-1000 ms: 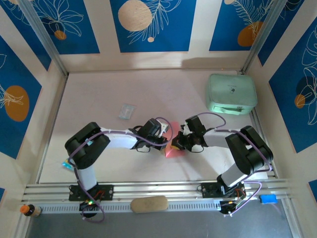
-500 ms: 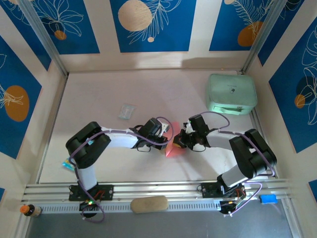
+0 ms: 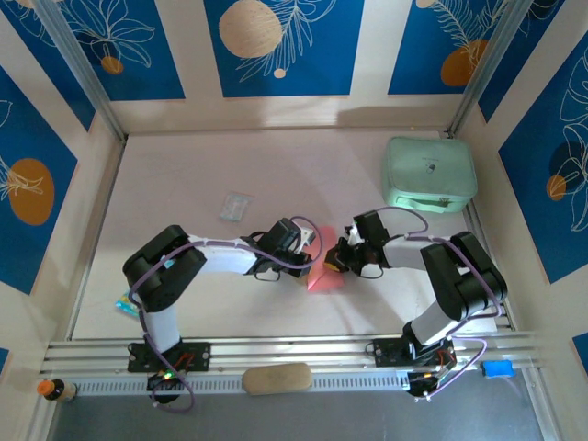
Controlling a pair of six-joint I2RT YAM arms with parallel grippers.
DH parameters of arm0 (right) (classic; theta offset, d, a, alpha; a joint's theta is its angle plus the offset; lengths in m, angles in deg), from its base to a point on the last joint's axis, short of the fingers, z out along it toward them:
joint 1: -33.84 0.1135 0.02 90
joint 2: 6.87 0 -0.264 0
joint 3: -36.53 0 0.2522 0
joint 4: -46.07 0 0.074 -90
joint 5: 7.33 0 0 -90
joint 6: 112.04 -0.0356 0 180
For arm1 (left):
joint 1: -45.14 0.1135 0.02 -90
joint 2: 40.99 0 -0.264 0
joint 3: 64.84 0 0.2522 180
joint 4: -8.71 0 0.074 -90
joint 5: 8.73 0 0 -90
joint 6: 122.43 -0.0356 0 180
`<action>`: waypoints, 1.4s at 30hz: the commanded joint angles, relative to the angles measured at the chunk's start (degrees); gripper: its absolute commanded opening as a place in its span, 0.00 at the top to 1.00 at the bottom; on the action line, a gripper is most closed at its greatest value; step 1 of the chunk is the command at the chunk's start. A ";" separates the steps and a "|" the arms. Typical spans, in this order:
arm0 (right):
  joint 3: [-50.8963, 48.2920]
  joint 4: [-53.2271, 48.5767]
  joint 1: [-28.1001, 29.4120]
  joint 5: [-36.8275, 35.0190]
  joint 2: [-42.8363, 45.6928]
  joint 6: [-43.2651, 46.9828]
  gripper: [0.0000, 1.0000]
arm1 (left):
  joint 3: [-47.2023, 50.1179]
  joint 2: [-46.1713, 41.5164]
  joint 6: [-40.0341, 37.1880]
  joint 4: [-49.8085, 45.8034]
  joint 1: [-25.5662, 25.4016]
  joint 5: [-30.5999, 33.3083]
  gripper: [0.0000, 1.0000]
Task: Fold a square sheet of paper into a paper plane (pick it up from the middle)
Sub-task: Fold the triangle a second time at the center of the table.
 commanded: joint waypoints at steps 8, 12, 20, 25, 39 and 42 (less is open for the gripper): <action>0.12 -0.52 -3.44 2.92 2.85 2.26 1.00 | -0.38 1.89 -0.38 -5.07 0.41 -0.76 1.00; -0.78 -0.23 -3.94 2.08 0.67 2.37 1.00 | -0.39 1.99 -0.42 -5.06 0.40 -0.79 1.00; -2.76 -4.36 -4.60 -7.09 0.29 0.05 1.00 | 0.04 1.89 -0.29 -4.99 0.41 -0.79 1.00; -5.80 9.26 -7.66 5.74 0.60 -2.51 1.00 | 0.05 1.84 -0.20 -4.88 0.37 -0.79 1.00; -0.55 -3.77 0.36 0.97 8.86 1.86 0.98 | -0.04 2.03 0.06 -4.55 0.41 -0.96 1.00; -0.20 -2.94 1.95 1.21 6.99 1.67 0.99 | -0.13 2.08 0.03 -4.64 0.40 -1.05 1.00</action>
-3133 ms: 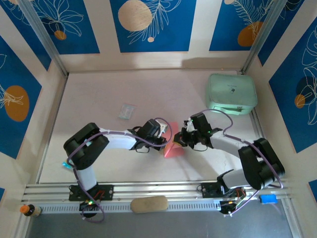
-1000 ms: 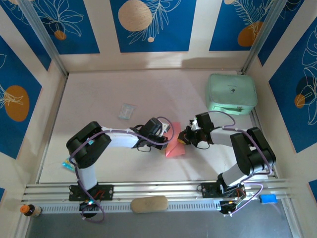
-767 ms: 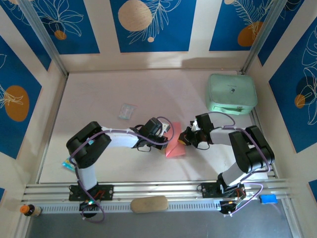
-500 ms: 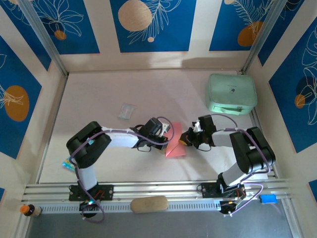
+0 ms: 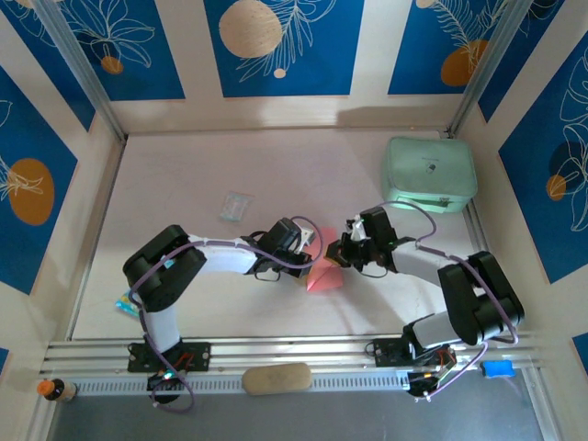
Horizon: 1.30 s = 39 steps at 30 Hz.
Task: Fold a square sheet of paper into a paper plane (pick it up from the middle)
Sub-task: Fold the triangle a second time at the center of the table.
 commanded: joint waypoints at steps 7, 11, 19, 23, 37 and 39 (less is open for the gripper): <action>0.92 1.32 2.02 1.76 -5.75 0.45 0.99 | 0.31 2.01 0.04 -3.79 0.41 -0.63 1.00; 0.29 0.09 1.79 -0.21 -7.40 0.94 1.00 | 0.48 2.01 0.09 -3.78 0.40 -0.68 1.00; -3.71 3.39 -0.51 0.25 -10.94 2.01 1.00 | 0.19 -2.78 2.31 -4.49 0.40 1.16 0.89; -2.38 4.33 -1.12 2.07 -12.45 3.48 1.00 | -0.09 -8.34 3.54 -7.36 0.41 5.39 0.72; -1.78 3.23 -1.85 1.33 -12.61 3.39 1.00 | -3.98 -4.90 7.80 -2.53 -1.77 -14.75 1.00; -1.78 3.13 -1.93 1.25 -12.70 3.40 1.00 | -4.80 -2.99 8.77 -2.57 -1.82 -15.85 1.00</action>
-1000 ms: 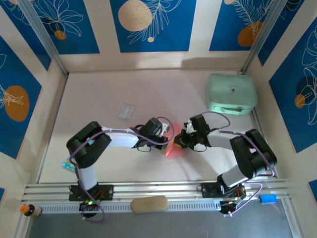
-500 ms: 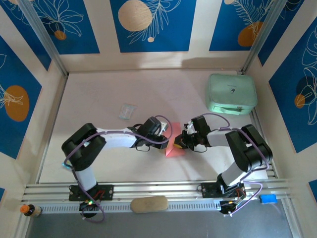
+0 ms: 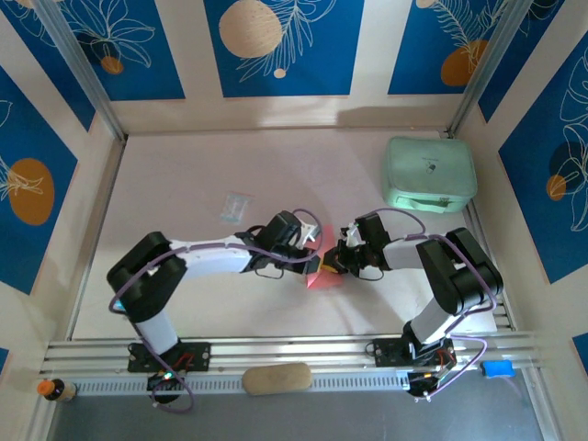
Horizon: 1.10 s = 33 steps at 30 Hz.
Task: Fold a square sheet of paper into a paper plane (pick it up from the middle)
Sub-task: Fold the triangle a second time at the center of the table.
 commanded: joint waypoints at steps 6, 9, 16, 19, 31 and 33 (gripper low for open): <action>-0.75 -4.57 -0.71 -3.58 -1.89 0.82 1.00 | -3.53 6.45 3.59 0.27 -0.45 -9.46 1.00; -0.69 -4.52 -0.67 -3.54 -2.07 0.73 1.00 | -4.28 7.55 3.68 -0.96 -0.41 -8.88 1.00; -0.67 -4.66 -0.71 -3.60 -1.95 0.78 1.00 | -4.96 9.24 2.42 -4.82 -0.34 -5.36 1.00; -0.58 -4.77 -0.70 -3.65 -1.96 0.88 1.00 | -4.50 9.48 1.84 -5.40 -0.24 -4.89 1.00; -0.77 -5.29 -0.98 -3.91 -1.95 1.29 1.00 | -0.12 8.57 1.68 -3.54 -0.20 -4.44 1.00; -0.67 -5.38 -1.04 -4.03 -1.93 1.44 1.00 | 0.33 8.25 1.53 -3.56 -0.21 -4.51 1.00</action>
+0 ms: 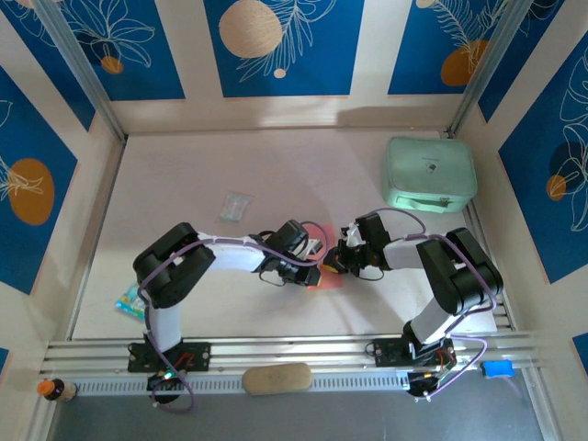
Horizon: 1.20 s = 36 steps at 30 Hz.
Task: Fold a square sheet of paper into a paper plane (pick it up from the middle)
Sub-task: Fold the triangle a second time at the center of the table.
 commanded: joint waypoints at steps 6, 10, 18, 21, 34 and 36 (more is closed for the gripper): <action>-0.67 -5.78 -1.04 -4.24 -1.92 1.23 1.00 | 4.00 -1.77 -1.09 -0.44 -0.08 -0.67 1.00; -0.59 -5.98 -1.07 -4.33 -1.81 1.34 1.00 | 6.18 -3.37 -0.75 -0.42 -0.08 -0.54 1.00; -0.51 -6.12 -1.13 -4.40 -1.72 1.31 1.00 | 10.24 -7.46 -0.51 -0.86 -0.25 -0.01 1.00; -0.40 -6.05 -1.07 -4.22 -1.82 1.21 1.00 | 10.74 -9.71 -1.01 -0.94 -0.18 0.53 1.00; -0.28 -6.08 -0.99 -3.65 -1.37 0.91 1.00 | 2.86 -8.21 -1.00 1.14 1.48 4.99 1.00; -0.33 -5.77 -0.96 -3.50 -1.46 0.79 1.00 | 1.56 -5.84 -0.78 1.84 1.76 5.00 1.00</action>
